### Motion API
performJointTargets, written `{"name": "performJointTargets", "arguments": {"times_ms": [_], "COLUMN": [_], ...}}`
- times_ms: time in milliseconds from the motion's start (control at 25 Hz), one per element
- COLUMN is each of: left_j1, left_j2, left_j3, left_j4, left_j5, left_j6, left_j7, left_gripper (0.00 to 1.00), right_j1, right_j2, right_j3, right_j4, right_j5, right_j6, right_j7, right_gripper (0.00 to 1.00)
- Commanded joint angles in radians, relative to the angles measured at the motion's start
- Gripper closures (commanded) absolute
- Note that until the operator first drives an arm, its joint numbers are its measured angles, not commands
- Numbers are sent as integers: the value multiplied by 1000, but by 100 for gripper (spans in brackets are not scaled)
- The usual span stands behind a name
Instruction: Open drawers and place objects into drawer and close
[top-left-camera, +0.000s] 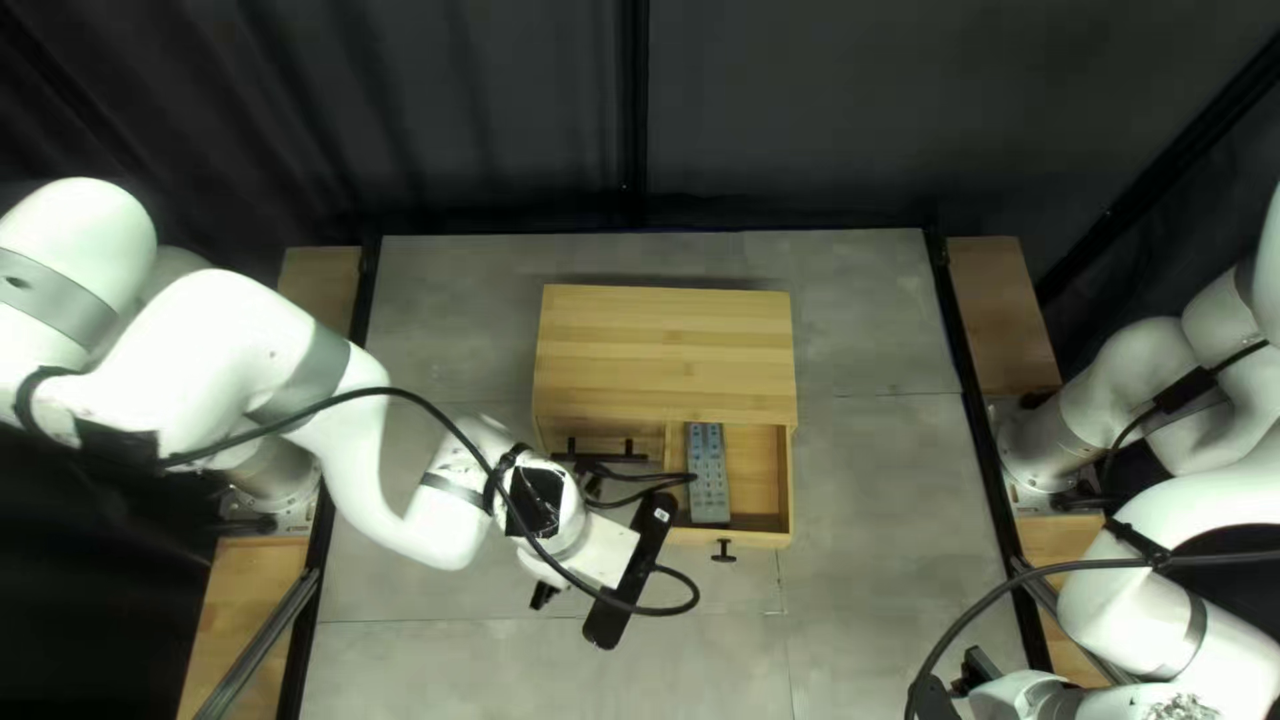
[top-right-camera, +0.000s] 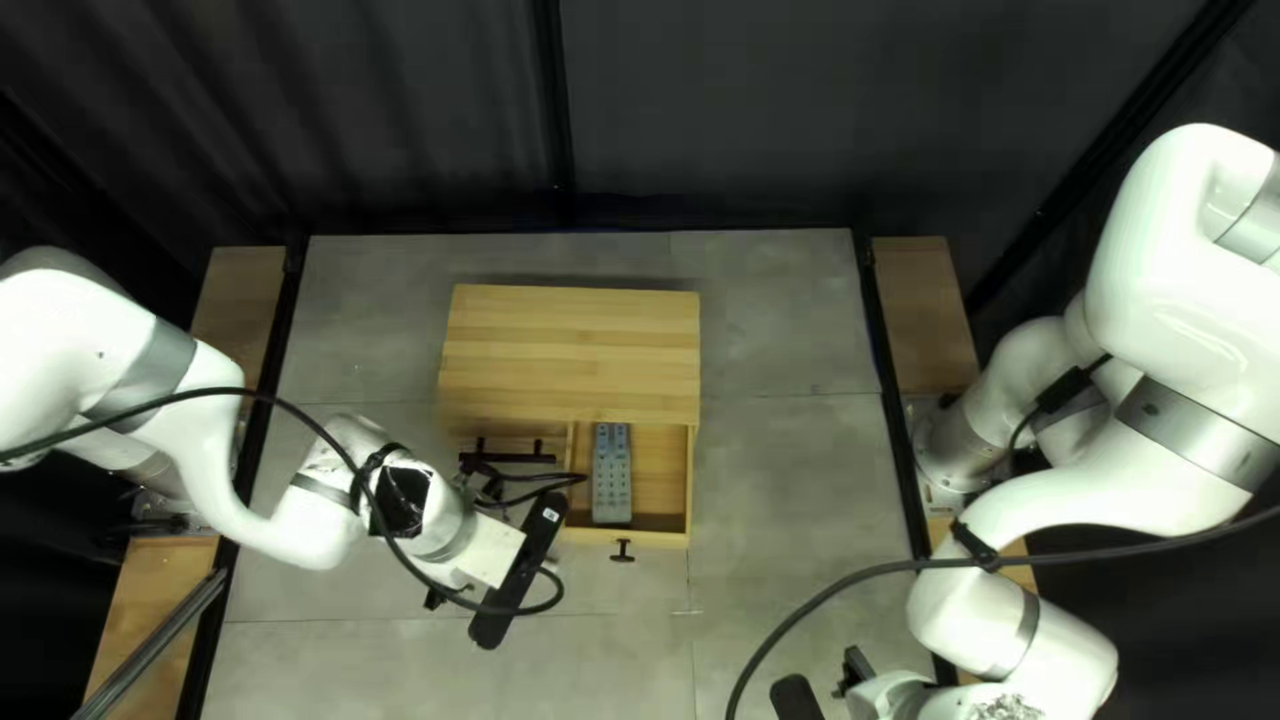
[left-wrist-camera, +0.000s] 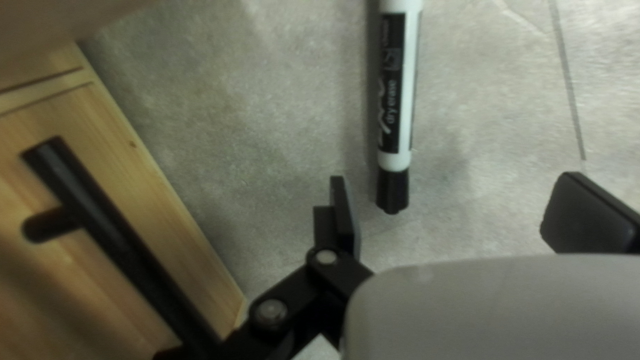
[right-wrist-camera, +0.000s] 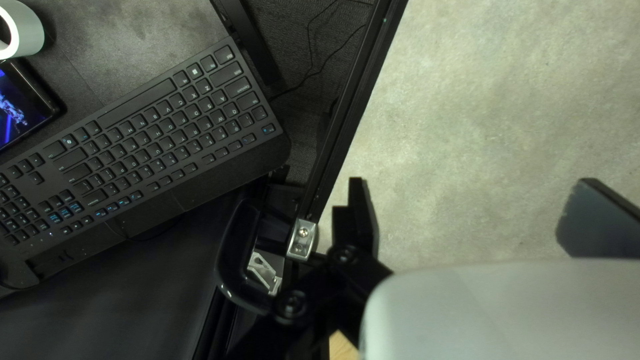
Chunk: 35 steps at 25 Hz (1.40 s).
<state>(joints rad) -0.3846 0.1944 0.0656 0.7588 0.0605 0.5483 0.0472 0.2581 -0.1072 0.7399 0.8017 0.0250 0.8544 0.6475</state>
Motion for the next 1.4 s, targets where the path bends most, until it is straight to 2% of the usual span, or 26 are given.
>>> {"name": "performJointTargets", "arguments": {"times_ms": [40, 200, 280, 440, 600, 680, 720, 760, 800, 880, 1160, 1400], "left_j1": [8, 8, 5, -1, -7, -10, -10, -10, -10, -9, -16, -41], "left_j2": [13, 14, 13, 14, 12, 14, 14, 17, 17, 19, 12, -84], "left_j3": [7, 10, 12, 15, 21, 24, 24, 24, 24, 23, 24, 18], "left_j4": [-9, -14, -16, -24, -33, -35, -35, -36, -36, -38, -37, -12], "left_j5": [-9, -8, -5, 5, 20, 28, 29, 27, 27, 25, 34, 87], "left_j6": [-18, -25, -25, -33, -47, -54, -56, -59, -60, -62, -51, 64], "left_j7": [-10, -21, -31, -52, -72, -82, -83, -82, -83, -83, -94, -139], "left_gripper": [0, 0, 6, 24, 35, 47, 58, 58, 82, 99, 100, 100], "right_j1": [0, 0, 0, 0, 0, 0, 0, 0, 0, 0, 0, 0], "right_j2": [0, 0, 0, 0, 0, 0, 0, 0, 0, 0, 0, 0], "right_j3": [0, 0, 0, 0, 0, 0, 0, 0, 0, 0, 0, 0], "right_j4": [0, 0, 0, 0, 0, 0, 0, 0, 0, 0, 0, 0], "right_j5": [0, 0, 0, 0, 0, 0, 0, 0, 0, 0, 0, 0], "right_j6": [0, 0, 0, 0, 0, 0, 0, 0, 0, 0, 0, 0], "right_j7": [0, 0, 0, 0, 0, 0, 0, 0, 0, 0, 0, 0], "right_gripper": [0, 0, 0, 0, 0, 0, 0, 0, 0, 0, 0, 0]}}
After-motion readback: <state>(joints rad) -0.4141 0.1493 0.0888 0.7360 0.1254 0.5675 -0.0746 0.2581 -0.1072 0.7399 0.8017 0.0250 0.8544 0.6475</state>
